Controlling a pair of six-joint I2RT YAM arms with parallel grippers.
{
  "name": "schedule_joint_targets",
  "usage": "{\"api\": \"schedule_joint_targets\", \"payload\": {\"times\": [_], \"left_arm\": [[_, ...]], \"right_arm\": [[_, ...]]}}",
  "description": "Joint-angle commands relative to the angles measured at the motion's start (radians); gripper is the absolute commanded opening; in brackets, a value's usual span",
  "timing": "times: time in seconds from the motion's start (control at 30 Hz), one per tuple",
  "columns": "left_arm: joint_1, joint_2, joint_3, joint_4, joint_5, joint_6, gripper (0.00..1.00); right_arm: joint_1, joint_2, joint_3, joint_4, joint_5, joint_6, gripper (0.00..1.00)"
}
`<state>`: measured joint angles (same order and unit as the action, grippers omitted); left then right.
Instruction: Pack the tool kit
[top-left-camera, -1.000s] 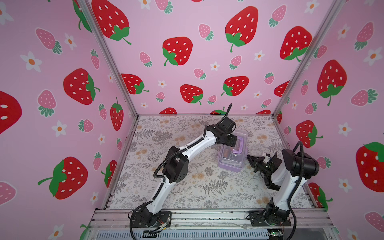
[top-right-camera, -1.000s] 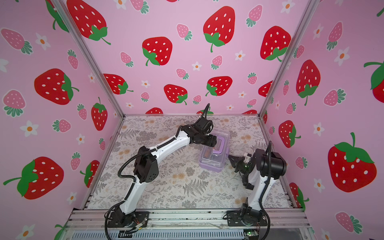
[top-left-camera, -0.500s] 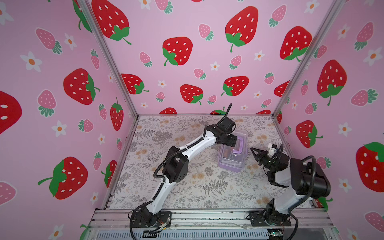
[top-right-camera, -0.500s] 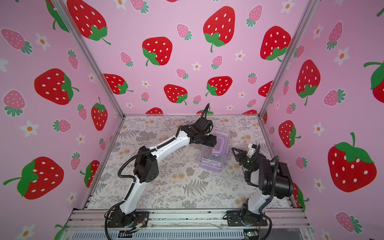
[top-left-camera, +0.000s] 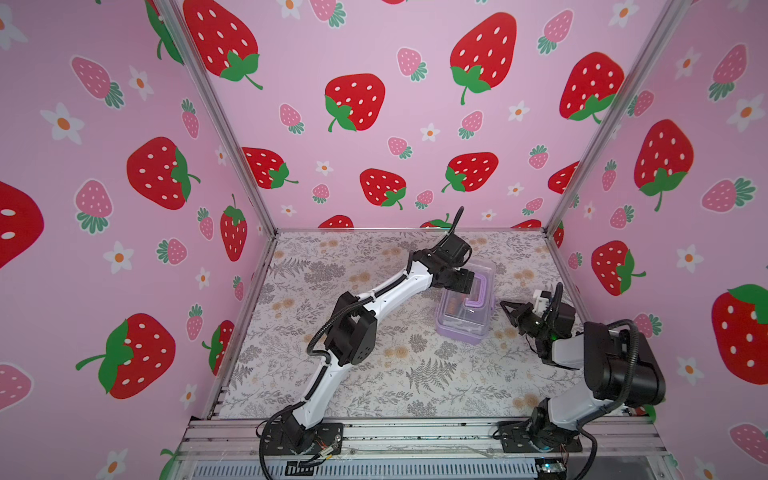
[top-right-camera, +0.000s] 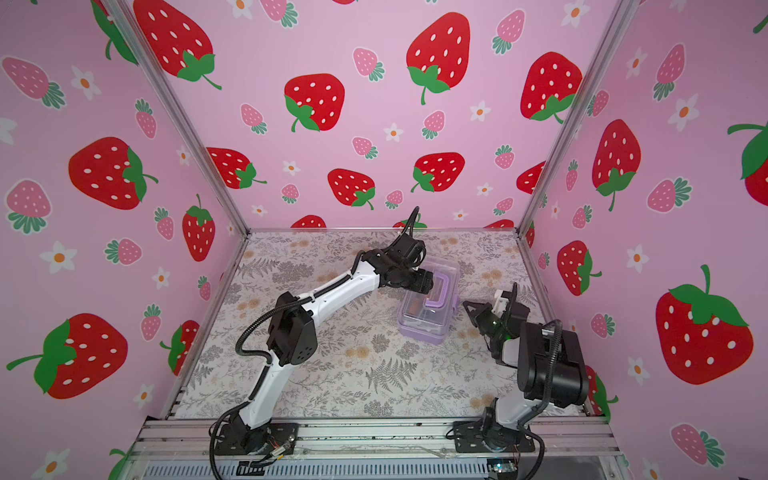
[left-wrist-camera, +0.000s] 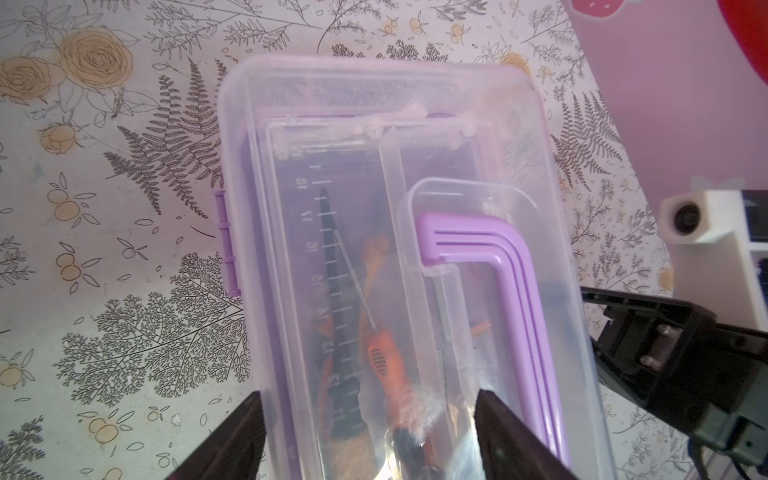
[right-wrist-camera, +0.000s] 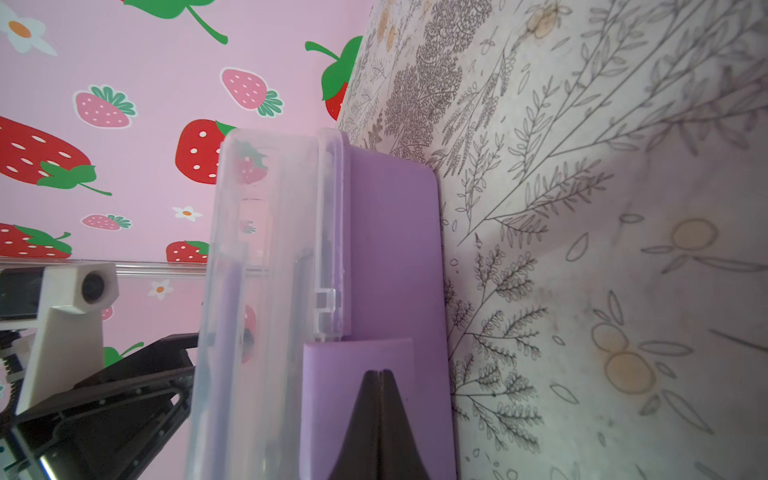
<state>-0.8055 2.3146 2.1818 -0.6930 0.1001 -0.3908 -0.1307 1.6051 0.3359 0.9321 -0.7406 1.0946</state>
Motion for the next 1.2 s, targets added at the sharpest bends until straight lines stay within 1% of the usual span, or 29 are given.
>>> {"api": "schedule_joint_targets", "payload": {"times": [0.0,0.17,0.37,0.7,1.17], "left_arm": [[-0.024,0.07,-0.036,-0.022,0.079,0.006,0.8],[-0.025,0.069,-0.035,-0.023,0.076,0.008,0.8],[-0.024,0.07,-0.036,-0.023,0.074,0.008,0.8],[-0.024,0.073,-0.035,-0.017,0.08,0.004,0.8],[-0.023,0.075,-0.031,-0.019,0.082,0.003,0.8]], "right_arm": [[0.02,0.021,0.017,-0.016,-0.006,-0.025,0.0],[0.062,0.057,0.039,0.0,-0.002,-0.012,0.0],[0.1,0.091,0.047,0.06,0.002,0.025,0.0],[0.121,0.067,0.074,0.044,0.01,0.033,0.0],[0.17,0.087,0.103,0.038,0.028,0.039,0.0]]}}
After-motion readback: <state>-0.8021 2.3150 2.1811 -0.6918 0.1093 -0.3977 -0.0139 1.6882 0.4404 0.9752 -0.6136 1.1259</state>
